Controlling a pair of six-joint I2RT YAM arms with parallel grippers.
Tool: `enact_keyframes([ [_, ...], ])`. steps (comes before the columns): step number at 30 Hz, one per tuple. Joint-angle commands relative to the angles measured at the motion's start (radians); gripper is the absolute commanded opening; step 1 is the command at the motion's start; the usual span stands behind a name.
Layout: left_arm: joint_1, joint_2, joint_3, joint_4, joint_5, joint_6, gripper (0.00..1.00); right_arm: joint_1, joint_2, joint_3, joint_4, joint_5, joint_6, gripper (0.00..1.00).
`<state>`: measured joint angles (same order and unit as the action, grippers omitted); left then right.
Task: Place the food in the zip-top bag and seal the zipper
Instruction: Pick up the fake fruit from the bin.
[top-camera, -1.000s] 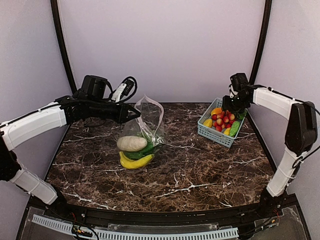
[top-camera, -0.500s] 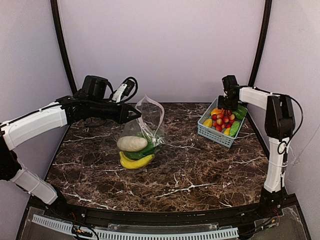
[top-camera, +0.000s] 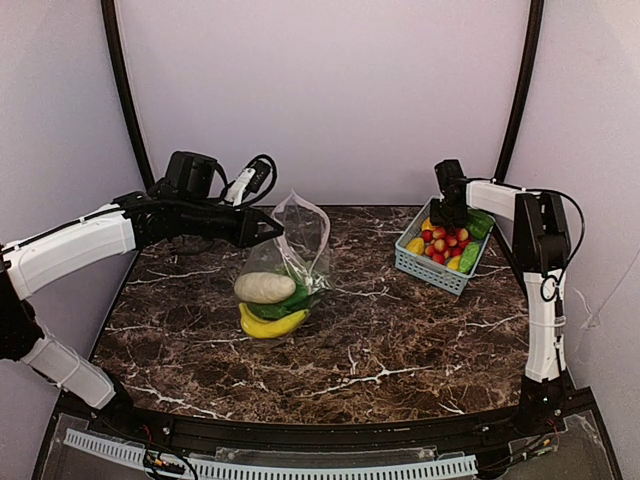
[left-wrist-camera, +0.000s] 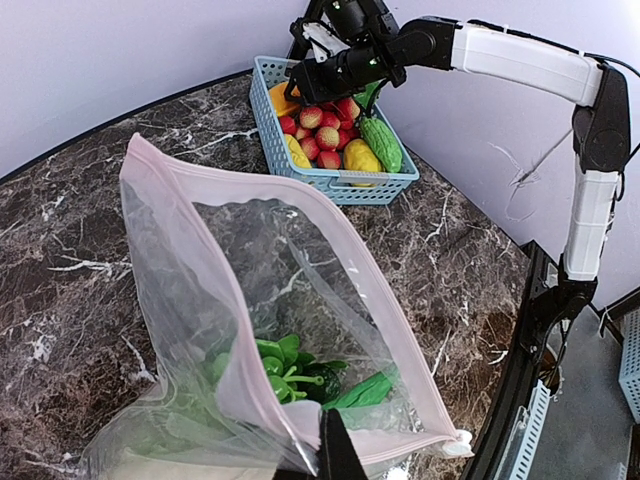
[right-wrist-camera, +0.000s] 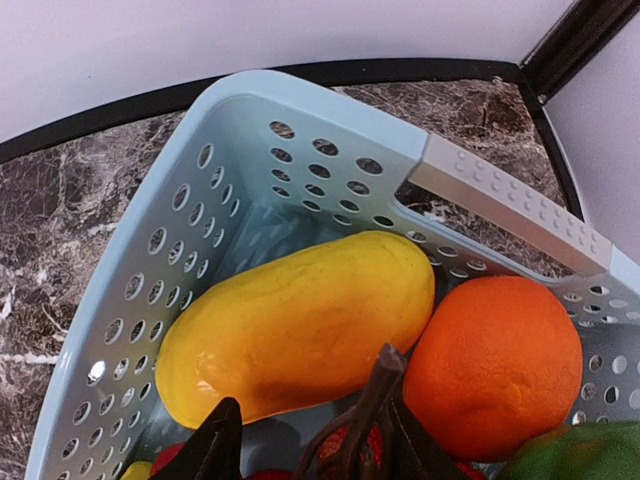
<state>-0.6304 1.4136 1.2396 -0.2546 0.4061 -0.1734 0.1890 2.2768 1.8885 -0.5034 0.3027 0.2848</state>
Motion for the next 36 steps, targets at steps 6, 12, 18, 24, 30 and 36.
enact_keyframes([
  [6, 0.002, -0.001, -0.005, 0.026, 0.015, -0.001, 0.01, -0.006, 0.027, 0.034, 0.001, -0.031, 0.025, 0.28],
  [12, 0.002, 0.005, -0.003, 0.025, 0.019, -0.004, 0.01, -0.007, 0.006, 0.025, 0.012, -0.076, 0.052, 0.12],
  [18, 0.001, 0.006, -0.003, 0.025, 0.020, -0.005, 0.01, -0.007, -0.051, 0.002, 0.045, -0.116, 0.063, 0.00],
  [24, 0.002, 0.002, -0.003, 0.025, 0.021, -0.007, 0.01, -0.006, -0.129, -0.060, 0.110, -0.123, 0.039, 0.00],
  [30, 0.002, -0.005, -0.005, 0.030, 0.026, -0.009, 0.01, -0.007, -0.242, -0.130, 0.163, -0.123, 0.001, 0.00],
  [36, 0.002, -0.005, -0.006, 0.033, 0.034, -0.015, 0.01, -0.007, -0.359, -0.203, 0.191, -0.124, -0.021, 0.00],
])
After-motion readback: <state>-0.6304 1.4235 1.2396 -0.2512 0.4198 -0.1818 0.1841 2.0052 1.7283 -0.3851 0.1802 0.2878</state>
